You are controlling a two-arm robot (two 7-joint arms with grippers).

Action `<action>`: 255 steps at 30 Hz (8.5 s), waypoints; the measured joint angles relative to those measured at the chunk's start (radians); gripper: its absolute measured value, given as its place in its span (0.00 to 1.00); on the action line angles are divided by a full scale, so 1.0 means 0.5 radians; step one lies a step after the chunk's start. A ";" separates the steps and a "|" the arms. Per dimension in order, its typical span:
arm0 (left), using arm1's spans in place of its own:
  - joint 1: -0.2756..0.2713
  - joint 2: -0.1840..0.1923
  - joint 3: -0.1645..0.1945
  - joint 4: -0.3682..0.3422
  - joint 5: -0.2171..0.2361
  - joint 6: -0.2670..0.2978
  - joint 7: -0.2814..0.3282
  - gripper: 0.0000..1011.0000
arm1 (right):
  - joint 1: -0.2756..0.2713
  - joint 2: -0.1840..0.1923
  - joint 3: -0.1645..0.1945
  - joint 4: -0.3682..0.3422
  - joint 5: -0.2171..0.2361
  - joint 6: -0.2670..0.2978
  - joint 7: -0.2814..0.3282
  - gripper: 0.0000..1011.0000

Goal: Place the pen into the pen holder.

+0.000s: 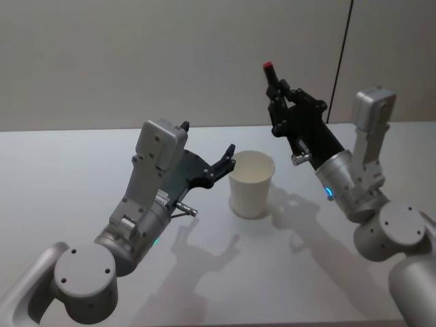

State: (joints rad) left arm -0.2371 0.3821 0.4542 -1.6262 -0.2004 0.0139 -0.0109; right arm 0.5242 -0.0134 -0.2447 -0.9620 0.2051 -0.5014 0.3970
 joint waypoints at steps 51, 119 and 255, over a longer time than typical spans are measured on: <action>0.000 0.000 0.000 0.000 0.000 0.000 0.000 0.99 | 0.740 -0.271 -0.040 1.535 0.001 -0.645 0.170 0.17; 0.000 0.000 0.000 0.000 0.000 0.000 0.000 0.99 | 0.226 -0.178 0.074 0.293 -0.050 0.157 -0.197 0.99; -0.072 -0.033 -0.159 0.434 -0.247 0.924 0.076 0.99 | -0.712 0.177 0.268 -1.122 0.198 0.870 -0.648 0.99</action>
State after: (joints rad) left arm -0.2733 0.3656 0.3749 -1.4092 -0.3238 0.4761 0.0270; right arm 0.1680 0.0751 -0.1107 -1.5232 0.3041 -0.0664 0.0731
